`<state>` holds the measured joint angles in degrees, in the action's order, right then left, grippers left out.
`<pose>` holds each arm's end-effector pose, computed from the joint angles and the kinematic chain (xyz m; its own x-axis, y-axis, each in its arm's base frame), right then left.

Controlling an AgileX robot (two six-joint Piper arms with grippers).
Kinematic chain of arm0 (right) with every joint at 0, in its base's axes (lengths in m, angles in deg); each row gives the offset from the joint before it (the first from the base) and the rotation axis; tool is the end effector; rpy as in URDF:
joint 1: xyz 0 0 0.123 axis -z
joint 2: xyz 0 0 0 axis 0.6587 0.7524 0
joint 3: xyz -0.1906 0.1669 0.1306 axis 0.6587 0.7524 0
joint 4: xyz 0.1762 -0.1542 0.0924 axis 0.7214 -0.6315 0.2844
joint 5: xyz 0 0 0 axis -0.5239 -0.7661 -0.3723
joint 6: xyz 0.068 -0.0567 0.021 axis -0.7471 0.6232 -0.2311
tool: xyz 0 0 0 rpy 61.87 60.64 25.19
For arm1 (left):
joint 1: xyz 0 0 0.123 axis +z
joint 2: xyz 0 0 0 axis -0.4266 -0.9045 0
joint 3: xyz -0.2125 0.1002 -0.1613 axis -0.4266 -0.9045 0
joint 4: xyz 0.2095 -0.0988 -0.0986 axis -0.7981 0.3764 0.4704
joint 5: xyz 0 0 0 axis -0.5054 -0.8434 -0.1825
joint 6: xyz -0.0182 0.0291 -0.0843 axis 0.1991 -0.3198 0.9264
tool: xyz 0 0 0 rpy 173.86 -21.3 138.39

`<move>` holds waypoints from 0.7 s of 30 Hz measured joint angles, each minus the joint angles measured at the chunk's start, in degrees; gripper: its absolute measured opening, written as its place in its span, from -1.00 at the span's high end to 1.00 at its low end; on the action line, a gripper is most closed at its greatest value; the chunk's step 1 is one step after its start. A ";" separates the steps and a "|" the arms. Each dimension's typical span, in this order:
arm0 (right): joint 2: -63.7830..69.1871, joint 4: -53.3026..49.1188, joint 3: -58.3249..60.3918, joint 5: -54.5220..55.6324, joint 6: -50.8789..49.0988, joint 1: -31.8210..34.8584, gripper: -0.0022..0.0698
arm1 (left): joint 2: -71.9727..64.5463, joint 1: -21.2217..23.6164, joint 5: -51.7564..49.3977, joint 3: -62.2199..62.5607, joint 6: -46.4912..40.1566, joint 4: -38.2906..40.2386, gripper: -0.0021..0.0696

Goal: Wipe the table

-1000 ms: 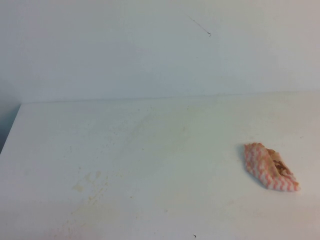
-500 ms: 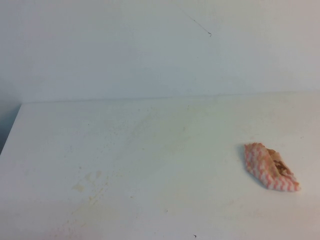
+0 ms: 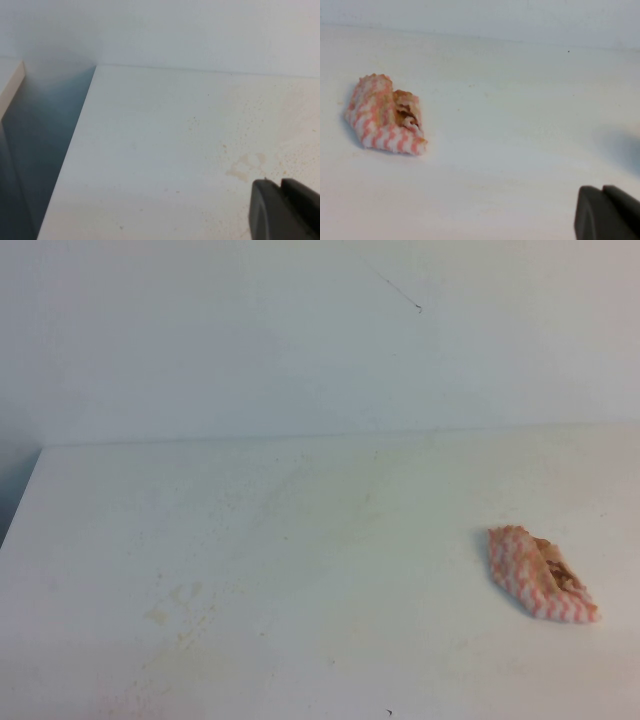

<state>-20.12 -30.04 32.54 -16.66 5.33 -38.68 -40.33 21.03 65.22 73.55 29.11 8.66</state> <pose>0.0530 -0.0062 0.1735 -0.2820 -0.1302 -0.9505 0.0454 0.9878 -0.1487 0.0537 -0.0026 0.1797 -0.1915 -0.1995 -0.9610 0.0179 0.9782 -0.2067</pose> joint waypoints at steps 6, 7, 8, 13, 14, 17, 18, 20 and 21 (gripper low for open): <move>0.00 0.00 0.00 0.00 0.00 0.00 0.95 | 0.00 0.00 0.00 0.00 0.00 0.00 0.94; 0.00 0.00 0.00 0.00 0.00 0.00 0.95 | 0.00 0.00 0.00 0.00 0.00 0.00 0.94; 0.00 0.00 0.00 0.00 0.00 0.00 0.95 | 0.00 0.00 0.00 0.00 0.00 0.00 0.94; 0.00 0.00 0.00 0.00 0.00 0.00 0.95 | 0.00 0.00 0.00 0.00 0.00 0.00 0.94; 0.00 0.00 0.00 0.00 0.00 0.00 0.95 | 0.00 0.00 0.00 0.00 0.00 0.00 0.94; 0.00 0.00 0.00 0.00 0.00 0.00 0.95 | 0.00 0.00 0.00 0.00 0.00 0.00 0.94; 0.00 0.00 0.00 0.00 0.00 0.00 0.95 | 0.00 0.00 0.00 0.00 0.00 0.00 0.94; 0.00 0.00 0.00 0.00 0.00 0.00 0.95 | 0.00 0.00 0.00 0.00 0.00 0.00 0.94; 0.00 0.00 0.00 0.00 0.00 0.00 0.95 | 0.00 0.00 0.00 0.00 0.00 0.00 0.94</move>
